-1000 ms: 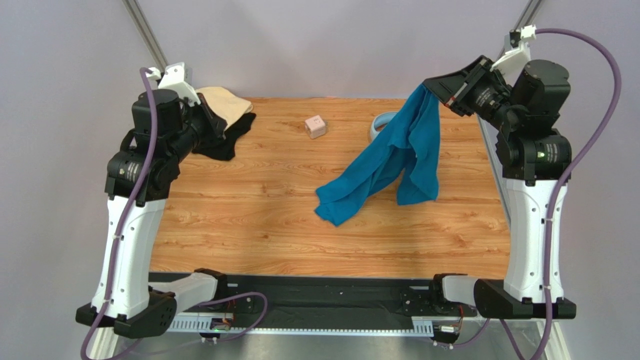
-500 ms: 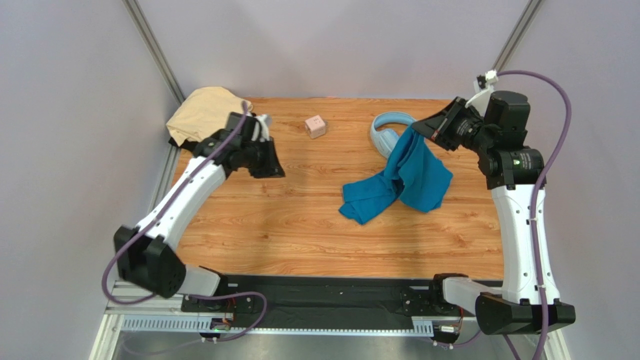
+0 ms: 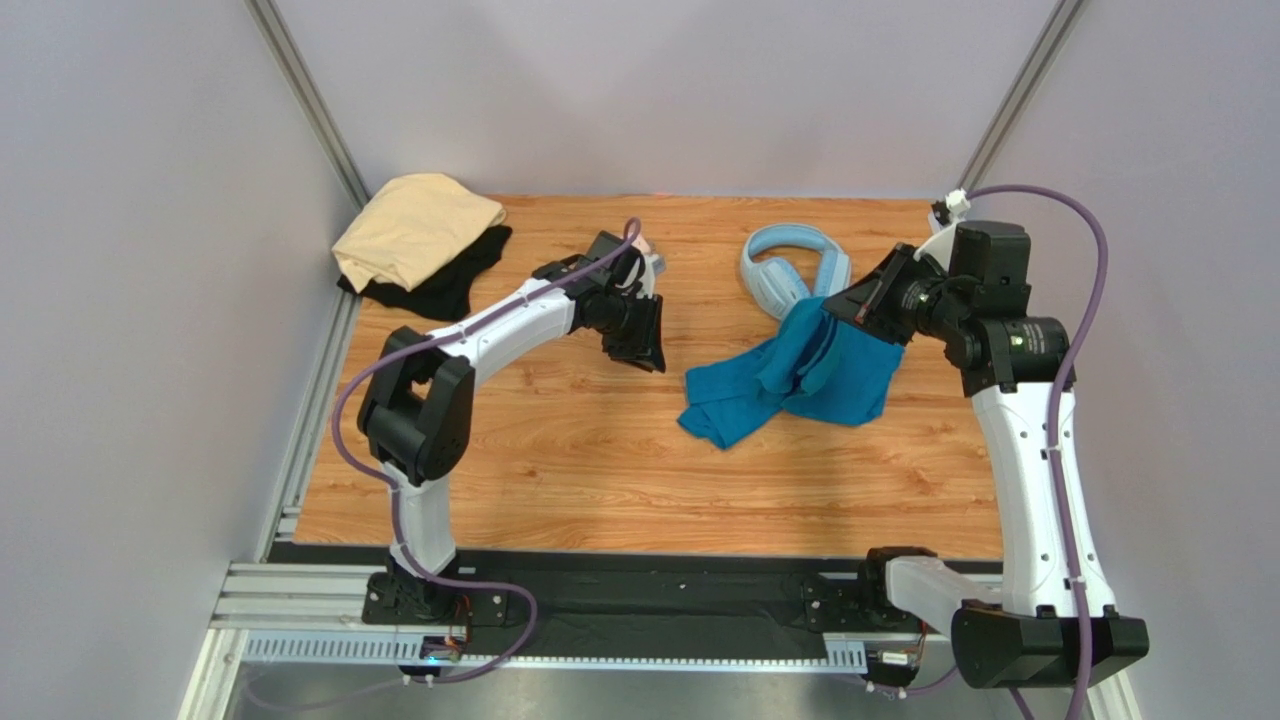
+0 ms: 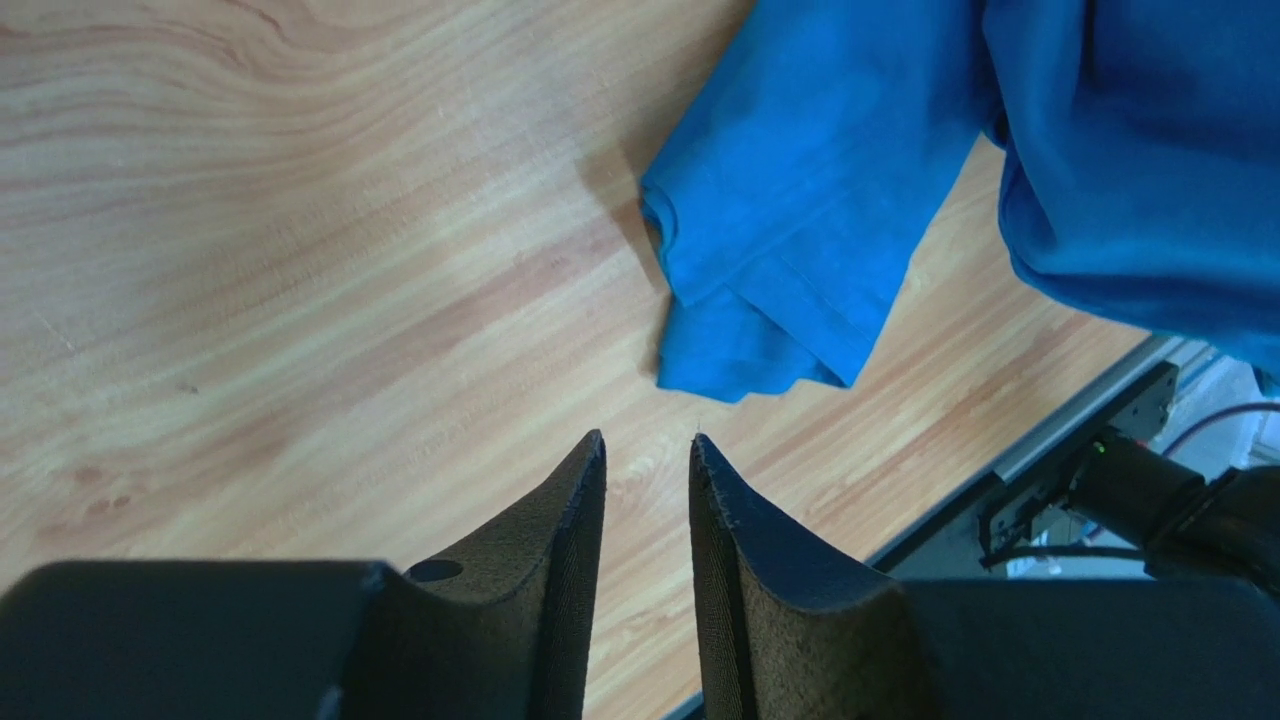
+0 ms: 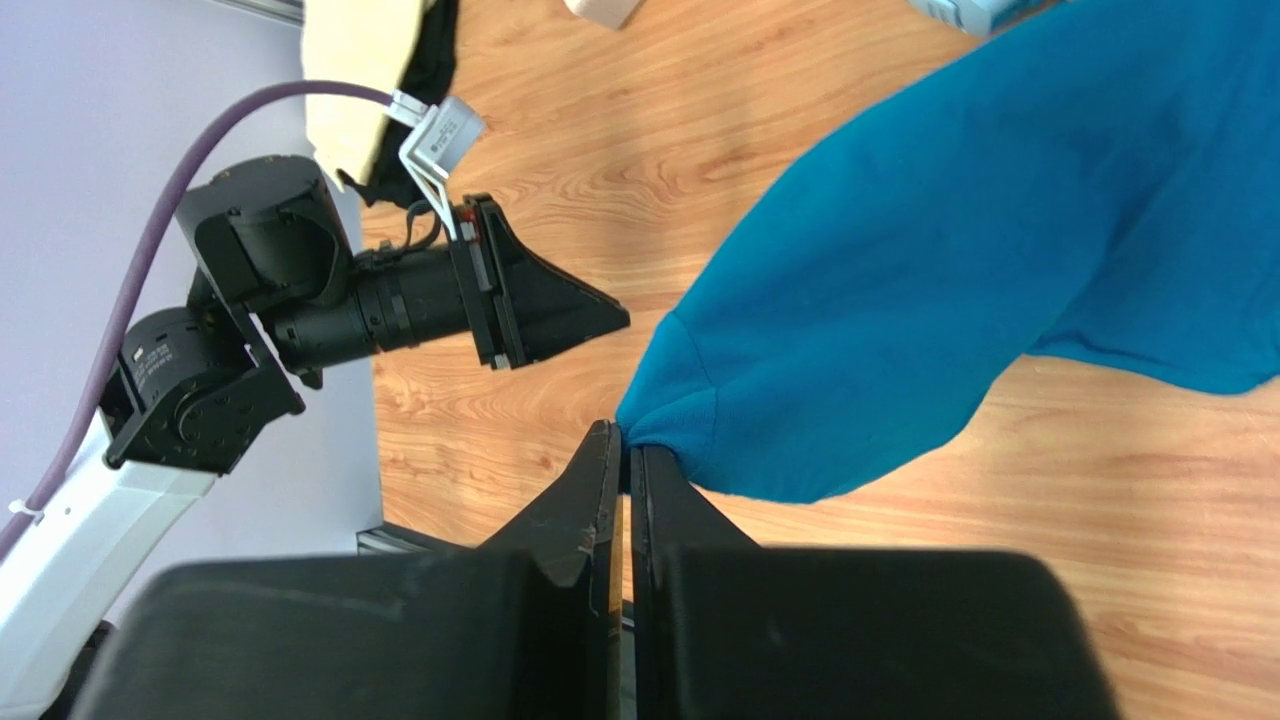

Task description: Fold and stack the t-shirts

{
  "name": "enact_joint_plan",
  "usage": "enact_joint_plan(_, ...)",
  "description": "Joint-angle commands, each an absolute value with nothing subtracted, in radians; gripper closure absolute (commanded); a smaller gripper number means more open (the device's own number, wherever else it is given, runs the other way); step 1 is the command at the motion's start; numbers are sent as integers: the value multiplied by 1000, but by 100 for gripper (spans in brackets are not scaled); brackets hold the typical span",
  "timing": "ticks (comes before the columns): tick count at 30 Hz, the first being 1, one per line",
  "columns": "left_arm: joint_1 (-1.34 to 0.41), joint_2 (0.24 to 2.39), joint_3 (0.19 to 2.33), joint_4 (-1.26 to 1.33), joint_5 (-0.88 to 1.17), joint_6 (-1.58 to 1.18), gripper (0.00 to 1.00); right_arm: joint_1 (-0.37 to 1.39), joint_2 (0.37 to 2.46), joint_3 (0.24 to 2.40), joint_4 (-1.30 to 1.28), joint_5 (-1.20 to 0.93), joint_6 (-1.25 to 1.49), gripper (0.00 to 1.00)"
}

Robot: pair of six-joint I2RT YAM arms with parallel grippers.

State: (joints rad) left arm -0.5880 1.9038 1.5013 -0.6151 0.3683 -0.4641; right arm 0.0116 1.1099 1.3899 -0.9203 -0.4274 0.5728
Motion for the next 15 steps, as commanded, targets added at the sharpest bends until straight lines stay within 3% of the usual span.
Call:
enact_joint_plan(1, -586, 1968, 1528, -560, 413, -440, 65, 11, 1088, 1361, -928, -396, 545, 100)
enact_joint_plan(15, -661, 2085, 1476, -417, 469, -474, 64, 9, 1152, 1338, -927, -385, 537, 100)
